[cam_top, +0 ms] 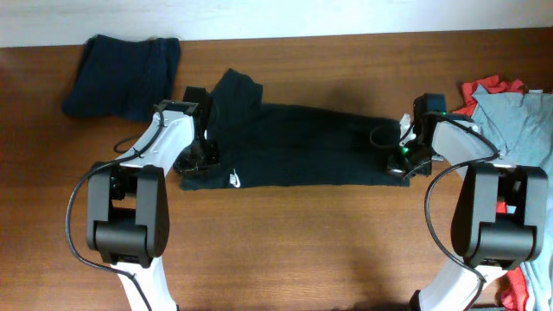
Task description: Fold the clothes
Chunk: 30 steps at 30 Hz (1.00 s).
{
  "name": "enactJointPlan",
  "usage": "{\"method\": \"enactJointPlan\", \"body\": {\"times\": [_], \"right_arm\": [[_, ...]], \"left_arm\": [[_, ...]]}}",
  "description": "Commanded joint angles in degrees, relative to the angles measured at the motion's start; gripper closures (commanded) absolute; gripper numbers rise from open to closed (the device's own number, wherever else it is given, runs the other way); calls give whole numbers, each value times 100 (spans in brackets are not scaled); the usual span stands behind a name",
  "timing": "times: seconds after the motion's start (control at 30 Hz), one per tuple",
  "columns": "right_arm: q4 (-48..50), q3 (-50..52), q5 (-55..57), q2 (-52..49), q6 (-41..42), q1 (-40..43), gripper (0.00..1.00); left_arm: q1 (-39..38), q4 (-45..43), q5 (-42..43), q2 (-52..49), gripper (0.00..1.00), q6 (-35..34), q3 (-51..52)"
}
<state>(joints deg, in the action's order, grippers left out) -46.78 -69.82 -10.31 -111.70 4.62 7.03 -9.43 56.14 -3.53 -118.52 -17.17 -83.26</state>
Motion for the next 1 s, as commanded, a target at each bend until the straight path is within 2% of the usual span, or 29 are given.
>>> {"method": "enactJointPlan", "body": {"times": [0.0, 0.1, 0.3, 0.67, 0.97], "right_arm": [[-529, 339, 310, -417, 367, -22, 96], [-885, 339, 688, -417, 688, -22, 96], [-1152, 339, 859, -417, 796, -22, 96], [-1519, 339, 844, -317, 940, -26, 96], [-1703, 142, 398, 1349, 933, -251, 96]], "left_arm": [[-17, 92, -105, -179, 100, -61, 111], [-4, 328, -160, -302, 100, -61, 111], [63, 852, -966, -341, 100, -448, 111], [221, 1207, -1001, -326, 100, -470, 90], [103, 1655, -673, 166, 100, -468, -1082]]}}
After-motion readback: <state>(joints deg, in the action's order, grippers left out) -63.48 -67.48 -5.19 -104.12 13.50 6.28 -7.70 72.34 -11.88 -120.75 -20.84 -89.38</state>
